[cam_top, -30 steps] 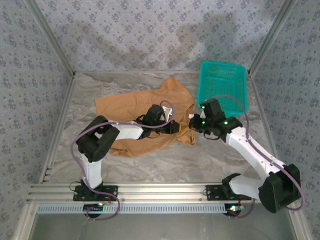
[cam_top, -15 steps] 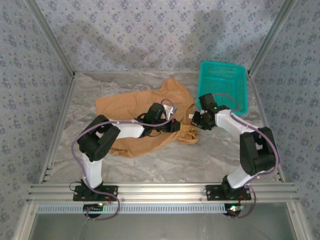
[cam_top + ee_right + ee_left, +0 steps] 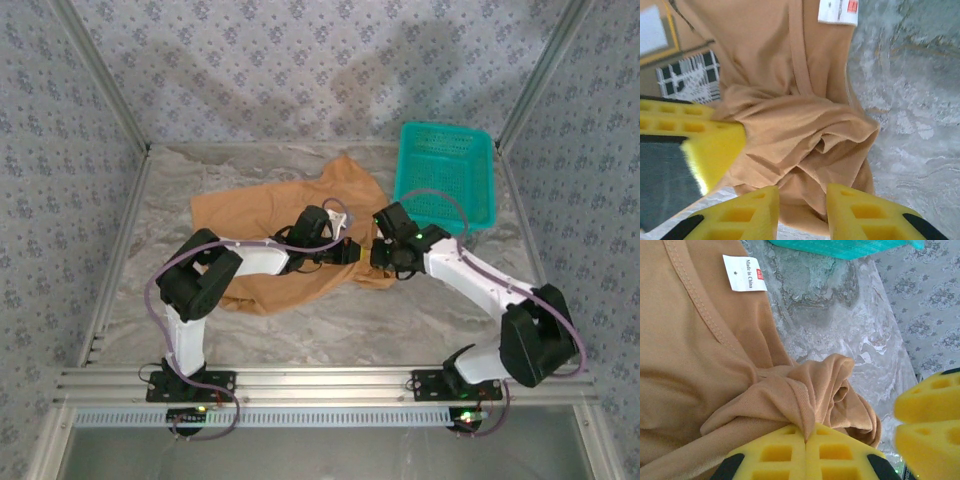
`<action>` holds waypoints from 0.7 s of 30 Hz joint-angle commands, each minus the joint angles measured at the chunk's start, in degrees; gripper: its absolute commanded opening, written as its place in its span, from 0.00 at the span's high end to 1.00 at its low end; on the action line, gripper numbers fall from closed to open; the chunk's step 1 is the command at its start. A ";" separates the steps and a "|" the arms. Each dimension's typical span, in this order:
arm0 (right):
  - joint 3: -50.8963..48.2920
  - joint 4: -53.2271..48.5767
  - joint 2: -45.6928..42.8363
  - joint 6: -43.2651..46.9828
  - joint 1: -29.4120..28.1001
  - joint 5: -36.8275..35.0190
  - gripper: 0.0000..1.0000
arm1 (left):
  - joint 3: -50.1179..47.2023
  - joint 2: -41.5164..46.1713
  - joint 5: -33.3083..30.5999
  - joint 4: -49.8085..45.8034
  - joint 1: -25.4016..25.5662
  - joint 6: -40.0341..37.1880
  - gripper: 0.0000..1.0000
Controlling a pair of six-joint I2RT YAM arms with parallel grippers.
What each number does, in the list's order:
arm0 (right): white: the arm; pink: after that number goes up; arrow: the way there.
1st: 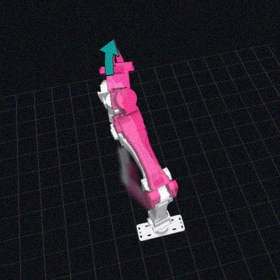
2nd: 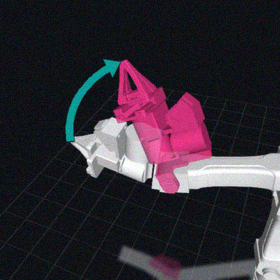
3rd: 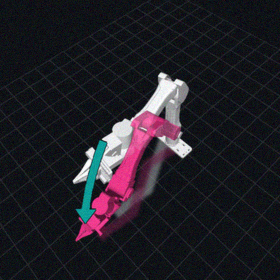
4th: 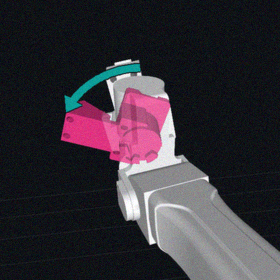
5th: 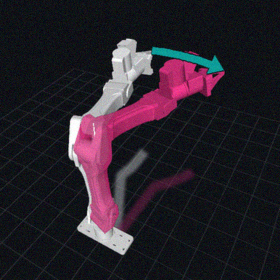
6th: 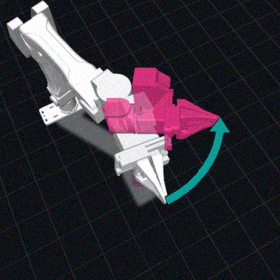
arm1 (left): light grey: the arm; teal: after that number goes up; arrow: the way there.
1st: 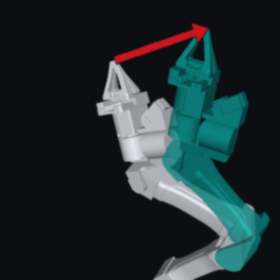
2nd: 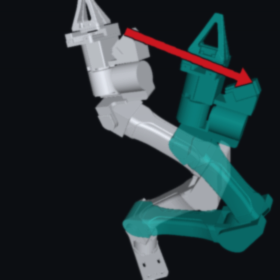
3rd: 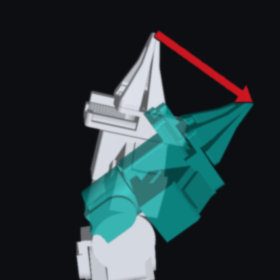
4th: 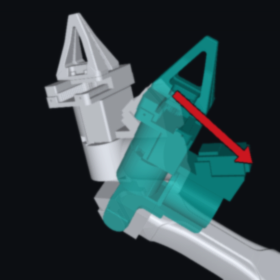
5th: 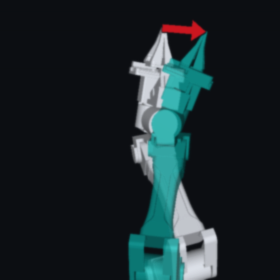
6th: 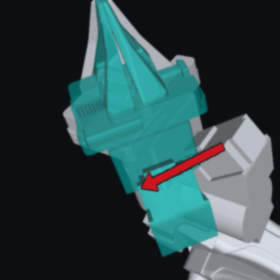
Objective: Fold the inside-out t-shirt
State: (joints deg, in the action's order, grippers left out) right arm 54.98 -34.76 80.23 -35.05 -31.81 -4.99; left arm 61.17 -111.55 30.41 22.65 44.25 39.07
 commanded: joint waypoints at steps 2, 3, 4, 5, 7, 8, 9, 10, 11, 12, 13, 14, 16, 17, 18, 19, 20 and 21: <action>-0.50 -0.86 3.90 1.04 -0.44 -5.19 0.68 | 1.24 0.07 0.74 0.11 -0.06 -0.22 1.00; -0.49 -0.47 4.89 1.40 -0.44 -5.80 0.68 | 1.16 0.17 0.73 -0.02 -0.04 -0.22 1.00; -0.34 -0.30 5.76 1.65 -0.60 -6.42 0.67 | 1.14 0.20 0.76 -0.14 -0.04 -0.27 1.00; -0.04 -0.15 6.77 1.93 -0.56 -6.94 0.67 | 1.06 0.28 0.70 -0.24 -0.04 -0.39 1.00; 0.66 -0.33 8.45 2.11 -0.54 -7.39 0.67 | 1.06 0.37 0.62 -0.35 -0.04 -0.49 1.00; 1.01 -0.31 9.16 2.08 -0.54 -7.32 0.67 | 1.06 0.38 0.70 -0.50 -0.04 -0.59 1.00; 1.24 0.01 9.56 2.09 -0.61 -7.16 0.68 | 1.06 0.46 0.70 -0.51 -0.05 -0.59 1.00; 1.38 0.06 9.77 2.11 -0.62 -6.86 0.68 | 1.06 0.45 0.68 -0.53 -0.10 -0.57 1.00; 1.45 0.05 9.86 2.07 -0.68 -6.62 0.73 | 1.02 0.55 0.66 -0.64 -0.05 -0.66 1.00; 1.55 0.05 9.70 1.87 -0.84 -6.48 0.84 | 0.98 0.51 0.70 -0.69 -0.06 -0.77 1.00; 1.70 -0.60 9.38 1.65 -0.93 -6.58 0.93 | 0.97 0.50 0.70 -0.76 -0.04 -0.88 1.00; 2.03 -1.88 8.61 1.44 -0.98 -6.76 1.00 | 0.96 0.40 0.70 -0.84 -0.14 -0.86 1.00; 2.02 -4.69 5.84 0.57 -1.23 -6.96 1.00 | 0.92 0.24 0.62 -0.84 -0.44 -0.85 1.00; 1.74 -5.83 3.66 0.28 -1.20 -6.69 1.00 | 0.95 0.15 0.57 -0.84 -0.56 -0.92 1.00; 1.16 -6.88 0.91 0.00 -1.19 -5.72 1.00 | 1.02 -0.13 0.57 -0.69 -0.73 -1.01 1.00; 0.35 -7.34 -1.67 -0.01 -1.01 -4.85 1.00 | 1.06 -0.30 0.69 -0.63 -0.87 -1.00 1.00; -0.97 -7.16 -5.00 -0.18 -0.68 -3.42 1.00 | 1.10 -0.58 0.66 -0.54 -1.07 -0.98 1.00; -2.77 -6.40 -8.55 -0.49 0.01 -1.05 1.00 | 1.15 -0.74 0.74 -0.46 -1.27 -0.85 1.00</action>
State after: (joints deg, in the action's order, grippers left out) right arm 54.37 -38.06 79.85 -34.00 -32.56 -9.10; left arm 61.14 -111.55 30.41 22.46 43.75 39.05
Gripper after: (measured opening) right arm 0.046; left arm 0.038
